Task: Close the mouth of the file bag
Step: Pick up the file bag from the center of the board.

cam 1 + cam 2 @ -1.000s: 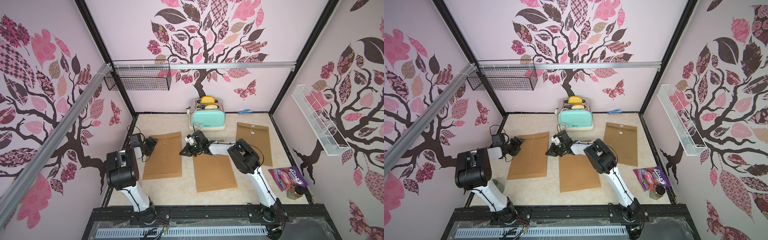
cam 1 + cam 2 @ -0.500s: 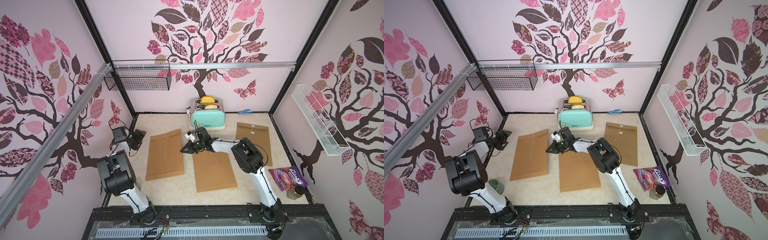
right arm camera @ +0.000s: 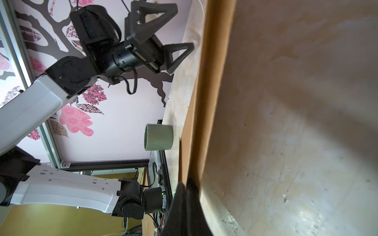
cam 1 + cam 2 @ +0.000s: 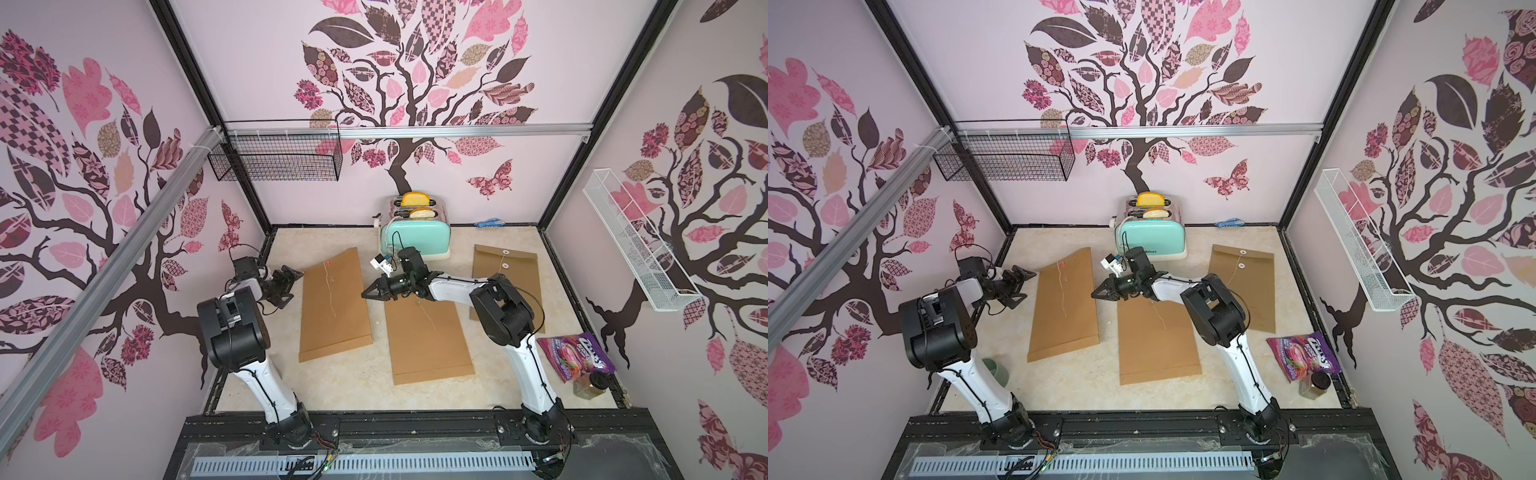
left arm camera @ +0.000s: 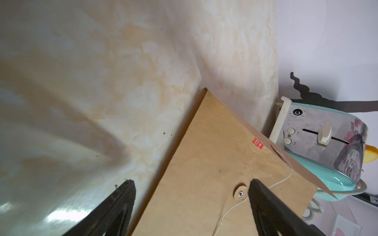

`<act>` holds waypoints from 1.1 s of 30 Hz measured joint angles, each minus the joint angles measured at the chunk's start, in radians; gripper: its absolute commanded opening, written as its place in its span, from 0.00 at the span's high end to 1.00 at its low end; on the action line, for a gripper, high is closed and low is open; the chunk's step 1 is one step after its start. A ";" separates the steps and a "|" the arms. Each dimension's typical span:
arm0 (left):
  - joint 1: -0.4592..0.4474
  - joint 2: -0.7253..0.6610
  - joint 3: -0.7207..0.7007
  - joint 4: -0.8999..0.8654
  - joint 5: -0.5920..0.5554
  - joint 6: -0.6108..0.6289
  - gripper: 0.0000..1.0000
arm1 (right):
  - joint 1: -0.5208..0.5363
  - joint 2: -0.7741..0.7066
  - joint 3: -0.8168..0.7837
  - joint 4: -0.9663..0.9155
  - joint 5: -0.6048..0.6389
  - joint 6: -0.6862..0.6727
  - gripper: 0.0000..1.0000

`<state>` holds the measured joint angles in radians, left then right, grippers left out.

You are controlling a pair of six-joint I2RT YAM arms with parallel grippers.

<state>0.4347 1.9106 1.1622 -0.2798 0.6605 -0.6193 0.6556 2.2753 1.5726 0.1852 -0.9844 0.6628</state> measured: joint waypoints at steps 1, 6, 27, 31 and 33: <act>0.001 0.008 -0.003 0.018 0.011 -0.007 0.09 | 0.000 0.000 0.000 -0.001 -0.003 -0.007 1.00; 0.011 0.022 0.034 0.061 0.037 -0.036 0.07 | 0.000 0.000 -0.003 -0.040 -0.005 -0.070 1.00; 0.013 0.211 0.296 -0.082 -0.055 0.003 0.15 | -0.005 0.031 0.036 -0.351 0.061 -0.331 1.00; -0.013 0.229 0.330 -0.155 -0.047 0.045 0.21 | -0.005 0.031 0.036 -0.353 0.061 -0.331 1.00; -0.027 0.226 0.325 -0.182 -0.038 0.053 0.27 | -0.005 0.031 0.036 -0.353 0.061 -0.331 1.00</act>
<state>0.4076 2.1365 1.4872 -0.4618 0.6224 -0.5663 0.6510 2.3066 1.6085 -0.1677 -0.9234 0.3317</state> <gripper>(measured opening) 0.774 0.044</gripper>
